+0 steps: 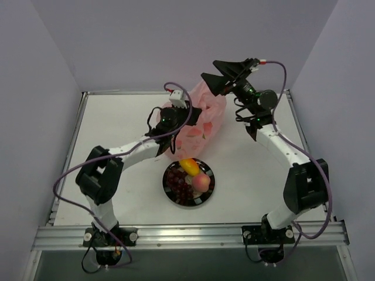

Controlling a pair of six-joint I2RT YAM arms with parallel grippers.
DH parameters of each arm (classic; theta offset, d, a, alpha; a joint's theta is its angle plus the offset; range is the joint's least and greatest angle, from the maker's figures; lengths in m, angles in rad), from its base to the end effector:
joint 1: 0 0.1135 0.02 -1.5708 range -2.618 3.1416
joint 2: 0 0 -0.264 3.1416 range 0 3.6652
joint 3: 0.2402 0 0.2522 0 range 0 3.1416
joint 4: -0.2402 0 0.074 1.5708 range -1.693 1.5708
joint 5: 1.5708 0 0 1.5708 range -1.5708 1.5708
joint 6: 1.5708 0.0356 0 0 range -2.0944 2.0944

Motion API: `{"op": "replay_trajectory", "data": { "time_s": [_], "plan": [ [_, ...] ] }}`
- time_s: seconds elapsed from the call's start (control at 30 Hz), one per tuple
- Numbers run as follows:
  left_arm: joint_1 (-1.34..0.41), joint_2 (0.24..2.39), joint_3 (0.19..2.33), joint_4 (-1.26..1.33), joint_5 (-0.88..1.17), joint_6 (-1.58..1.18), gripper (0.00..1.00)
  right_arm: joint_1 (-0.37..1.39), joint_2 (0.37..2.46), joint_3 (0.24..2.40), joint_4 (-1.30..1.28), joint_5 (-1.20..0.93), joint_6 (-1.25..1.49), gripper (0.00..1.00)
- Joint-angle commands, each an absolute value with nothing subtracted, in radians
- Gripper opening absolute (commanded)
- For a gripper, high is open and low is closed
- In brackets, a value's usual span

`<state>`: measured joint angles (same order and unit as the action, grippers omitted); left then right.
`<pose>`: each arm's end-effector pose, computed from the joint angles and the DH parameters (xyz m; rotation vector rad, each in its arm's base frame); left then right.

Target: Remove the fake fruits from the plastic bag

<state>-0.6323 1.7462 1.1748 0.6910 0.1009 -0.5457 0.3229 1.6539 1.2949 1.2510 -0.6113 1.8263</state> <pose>0.3312 -0.2471 0.3045 0.1537 1.5295 -1.0256 0.3322 0.1327 0.4270 0.0248 1.1080 2.1824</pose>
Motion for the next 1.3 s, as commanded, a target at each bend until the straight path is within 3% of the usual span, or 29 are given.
{"op": "replay_trajectory", "data": {
  "time_s": [0.0,0.07,0.13,0.17,0.2,0.27,0.33,0.37,0.5,0.67,0.77,0.8,0.93,1.03,1.27],
  "plan": [
    [-0.612,1.798,1.313,0.609,0.124,-0.486,0.03,0.273,1.420,1.177,1.343,-0.716,1.727,0.79],
    [-0.589,1.837,1.382,0.580,0.146,-0.482,0.06,0.256,1.347,1.141,1.172,-0.716,1.727,0.79],
    [-0.581,1.856,1.428,0.537,0.156,-0.469,0.25,0.255,1.220,1.121,0.989,-0.716,1.727,0.79],
    [-0.581,1.856,1.454,0.507,0.164,-0.457,0.34,0.255,1.172,1.121,0.762,-0.716,1.727,0.79],
    [-0.583,1.849,1.460,0.497,0.166,-0.450,0.55,0.256,1.081,1.127,0.645,-0.663,0.976,0.57],
    [-0.586,1.820,1.468,0.463,0.149,-0.443,0.71,0.258,1.001,1.120,0.426,-0.491,0.783,0.57],
    [-0.586,1.777,1.479,0.443,0.143,-0.434,0.92,0.253,0.916,1.085,0.371,-0.422,0.727,0.58],
    [-0.586,1.763,1.489,0.393,0.134,-0.427,0.98,0.253,0.898,1.074,0.321,-0.414,0.686,0.58],
    [-0.589,1.662,1.537,0.261,0.097,-0.394,0.94,0.252,0.839,1.037,0.216,-0.388,0.621,0.61],
    [-0.591,1.418,1.433,0.125,0.013,-0.437,0.94,0.253,0.743,0.941,0.141,-0.286,0.584,0.59],
    [-0.606,1.244,1.335,0.008,-0.057,-0.457,0.94,0.253,0.667,0.899,0.076,-0.190,0.568,0.47],
    [-0.610,1.200,1.313,-0.042,-0.101,-0.459,0.94,0.253,0.623,0.888,0.058,-0.134,0.565,0.36],
    [-0.620,0.985,1.263,-0.298,-0.210,-0.431,0.94,0.253,0.529,0.838,-0.011,-0.032,0.554,0.15],
    [-0.620,0.864,1.232,-0.545,-0.303,-0.408,0.94,0.253,0.488,0.818,-0.096,-0.003,0.545,0.11],
    [-0.620,0.625,1.112,-0.767,-0.397,-0.417,0.94,0.253,0.423,0.759,-0.182,0.067,0.557,0.10]
  ]
}}
